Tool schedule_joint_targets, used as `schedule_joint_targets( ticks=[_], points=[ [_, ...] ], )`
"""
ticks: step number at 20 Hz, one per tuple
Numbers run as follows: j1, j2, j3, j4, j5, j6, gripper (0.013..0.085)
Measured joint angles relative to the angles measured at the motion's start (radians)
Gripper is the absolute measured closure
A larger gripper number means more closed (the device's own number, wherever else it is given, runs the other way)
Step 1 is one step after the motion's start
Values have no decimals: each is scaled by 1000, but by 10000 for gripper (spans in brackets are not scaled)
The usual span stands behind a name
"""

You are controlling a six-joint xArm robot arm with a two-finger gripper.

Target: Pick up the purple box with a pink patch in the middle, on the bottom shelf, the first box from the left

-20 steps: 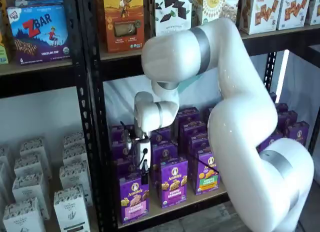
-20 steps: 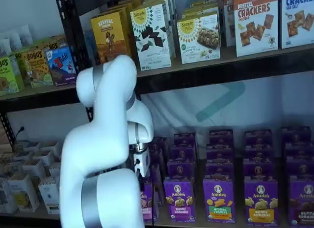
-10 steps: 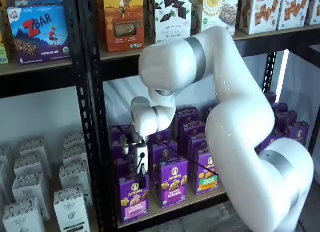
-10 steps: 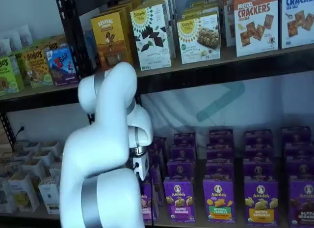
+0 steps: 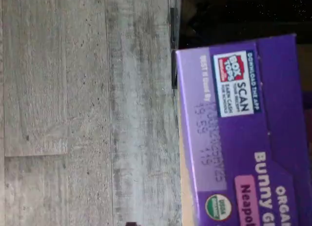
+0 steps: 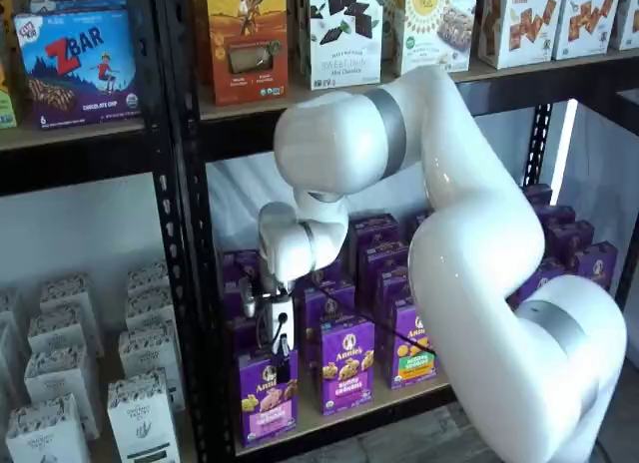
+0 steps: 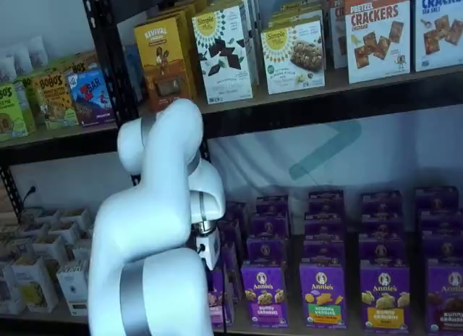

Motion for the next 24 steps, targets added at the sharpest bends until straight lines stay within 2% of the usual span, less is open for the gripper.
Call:
schedule_joint_targets(
  ticks=[16,18,19,21,24],
  points=[
    [5,42,-32,0,-3,5,130],
    [4,44,-34,2,-1,2,210],
    [4,44,-33,3,-3,2,210],
    [4,45,-32,3,-5,2,290],
    [5,47,-36,3,0,2,330]
  ],
)
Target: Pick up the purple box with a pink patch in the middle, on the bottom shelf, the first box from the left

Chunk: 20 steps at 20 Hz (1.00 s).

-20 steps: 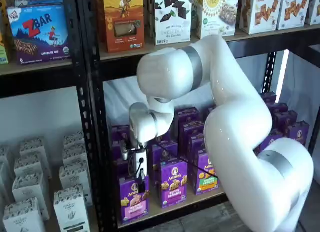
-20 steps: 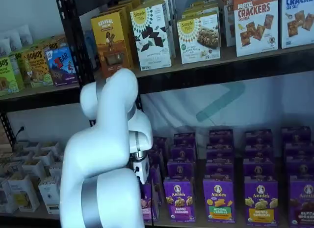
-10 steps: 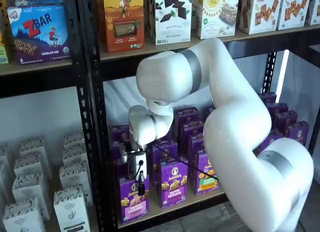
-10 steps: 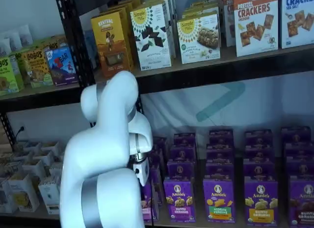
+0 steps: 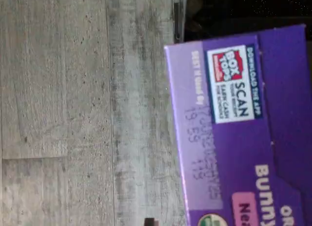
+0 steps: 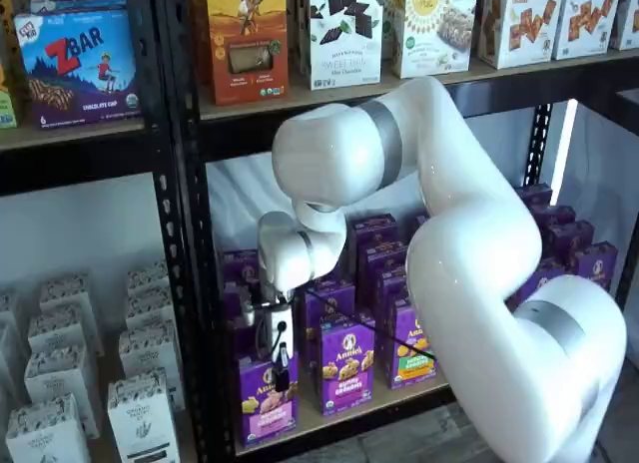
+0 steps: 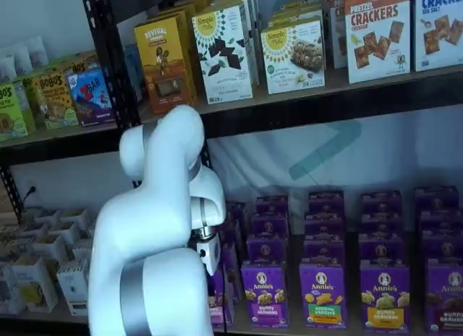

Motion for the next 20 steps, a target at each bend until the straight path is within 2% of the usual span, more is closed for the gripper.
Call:
schedule_joint_targets(
  ticks=[1,16,18,19,20],
  points=[
    [0,1,-1,-1,1,1,370],
    [-5,-6,13,-12,-7,6,370],
    [-5,-7,14,-13,-6,5,450],
    [-5,-7,14,-13,-6,5,450],
    [-6,-7,15,-13,-6,6,490]
  ],
)
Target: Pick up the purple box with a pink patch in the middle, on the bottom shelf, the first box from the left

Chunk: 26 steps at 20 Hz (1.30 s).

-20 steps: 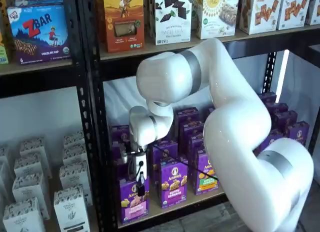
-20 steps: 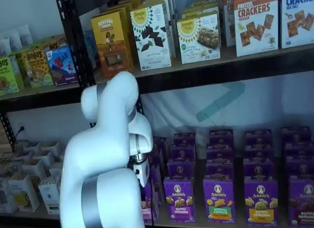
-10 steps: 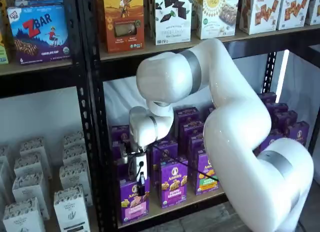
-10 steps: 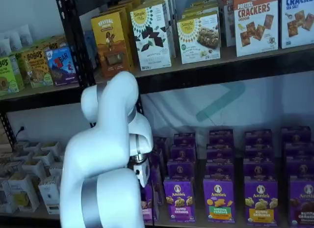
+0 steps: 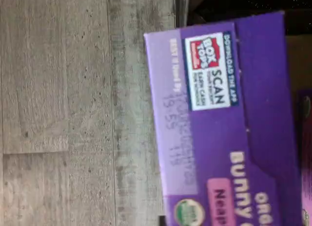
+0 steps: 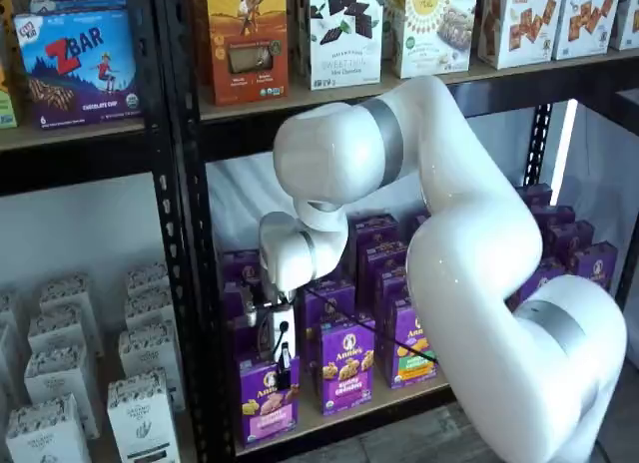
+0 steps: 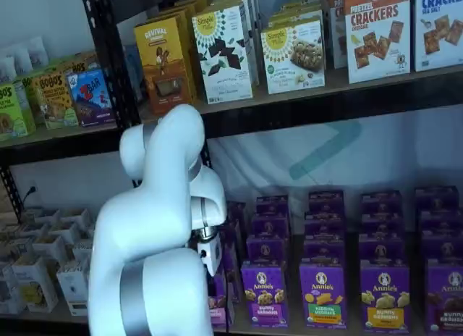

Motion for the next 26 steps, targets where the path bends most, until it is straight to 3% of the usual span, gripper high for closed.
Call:
schedule_joint_targets(
  ticks=[8,12,26],
  points=[
    [0,0,0,-4,0,3,490],
    [0,1,-1,-6,4,5,610],
    [0,-23,40,-11,-20,9,610]
  ],
)
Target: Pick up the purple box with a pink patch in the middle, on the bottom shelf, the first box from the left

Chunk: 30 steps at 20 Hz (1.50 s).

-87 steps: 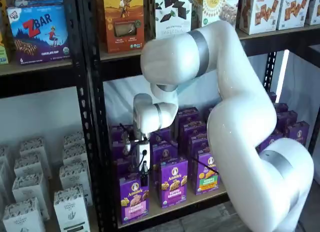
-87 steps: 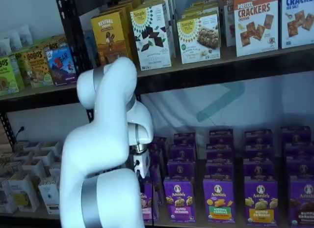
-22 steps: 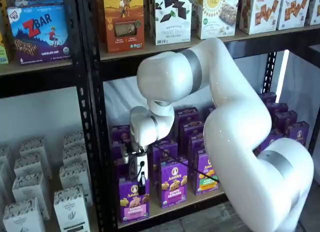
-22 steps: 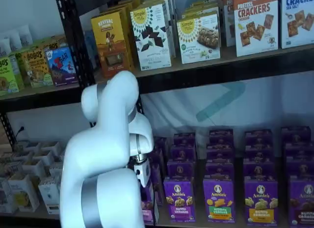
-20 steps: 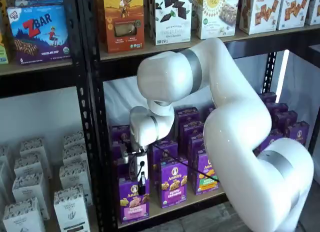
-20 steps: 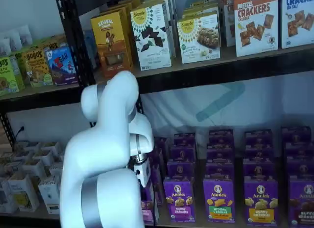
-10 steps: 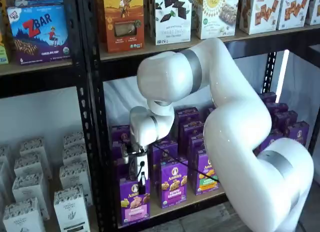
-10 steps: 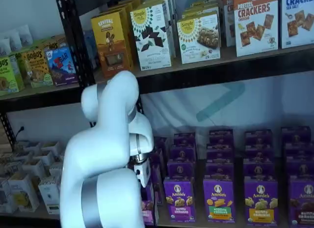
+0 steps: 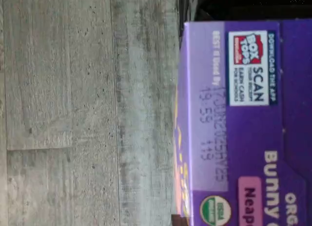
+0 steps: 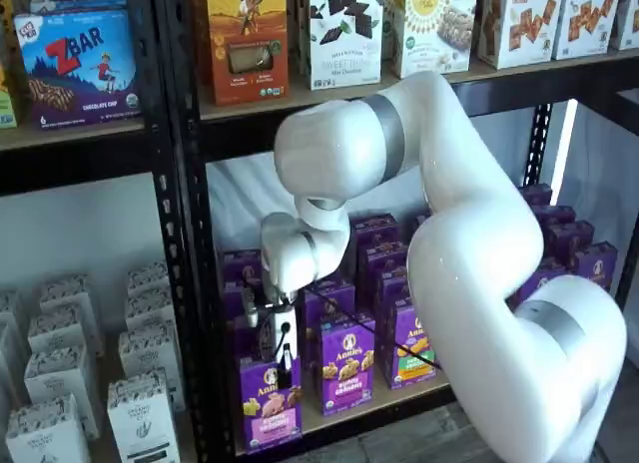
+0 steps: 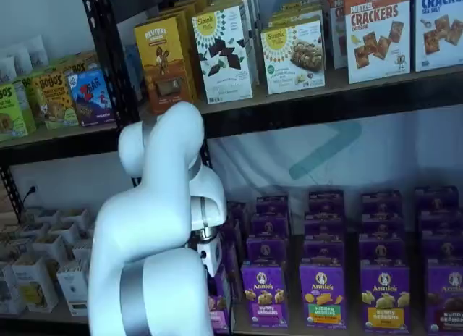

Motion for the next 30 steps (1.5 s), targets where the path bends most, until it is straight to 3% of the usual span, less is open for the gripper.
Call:
schedule_joint_targets(
  ticks=[2,5,17,23,30],
  points=[
    [1,-5,9,2,-5,-2,610],
    [2,-11,19,7,-11,-4,690],
    [7,-79,126,-19,-70,21,690],
    [11,-147,226,25,-107,-17,690],
    [15,-246,356,39,-154,-27,690]
  ],
)
